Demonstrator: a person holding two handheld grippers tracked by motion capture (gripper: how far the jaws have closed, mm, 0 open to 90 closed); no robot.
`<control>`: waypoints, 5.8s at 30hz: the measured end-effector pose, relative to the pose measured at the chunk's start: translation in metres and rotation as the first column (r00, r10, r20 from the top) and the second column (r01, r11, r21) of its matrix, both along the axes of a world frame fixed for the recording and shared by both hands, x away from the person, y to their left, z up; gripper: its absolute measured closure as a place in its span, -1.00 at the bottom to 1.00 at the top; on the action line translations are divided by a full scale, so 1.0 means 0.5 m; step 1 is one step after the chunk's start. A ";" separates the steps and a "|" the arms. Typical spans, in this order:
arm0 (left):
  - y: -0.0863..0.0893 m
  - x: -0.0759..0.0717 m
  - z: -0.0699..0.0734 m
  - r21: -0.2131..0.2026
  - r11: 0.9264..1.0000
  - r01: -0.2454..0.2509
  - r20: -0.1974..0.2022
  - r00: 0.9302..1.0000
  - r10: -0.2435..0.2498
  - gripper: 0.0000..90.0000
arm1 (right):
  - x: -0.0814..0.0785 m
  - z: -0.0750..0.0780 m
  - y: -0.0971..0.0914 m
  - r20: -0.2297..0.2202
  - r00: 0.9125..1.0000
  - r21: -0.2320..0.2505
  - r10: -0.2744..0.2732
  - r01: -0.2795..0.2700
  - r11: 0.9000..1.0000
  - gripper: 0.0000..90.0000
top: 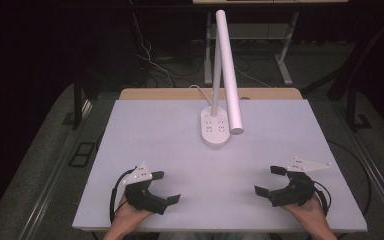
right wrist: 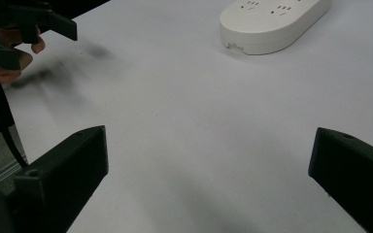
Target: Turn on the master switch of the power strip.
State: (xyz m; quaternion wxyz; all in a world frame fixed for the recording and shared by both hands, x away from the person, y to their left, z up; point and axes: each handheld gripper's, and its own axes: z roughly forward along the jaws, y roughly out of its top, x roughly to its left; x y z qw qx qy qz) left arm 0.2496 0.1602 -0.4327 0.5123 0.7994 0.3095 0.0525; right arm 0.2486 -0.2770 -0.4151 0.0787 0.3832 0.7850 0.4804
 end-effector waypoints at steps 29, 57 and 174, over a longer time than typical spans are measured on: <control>0.005 0.008 0.016 0.002 1.000 0.011 -0.018 1.000 -0.011 -1.00 | -0.003 -0.002 -0.010 -0.009 1.000 -0.007 -0.008 0.008 1.000 -1.00; -0.026 0.064 0.052 0.057 0.995 0.080 -0.062 0.995 -0.077 -1.00 | -0.002 -0.004 -0.012 -0.015 1.000 -0.021 -0.007 0.006 1.000 -1.00; -0.129 0.435 0.190 0.148 0.989 0.005 -0.034 0.999 0.000 -0.90 | -0.001 -0.006 -0.013 -0.028 1.000 -0.031 -0.008 0.007 0.999 -0.99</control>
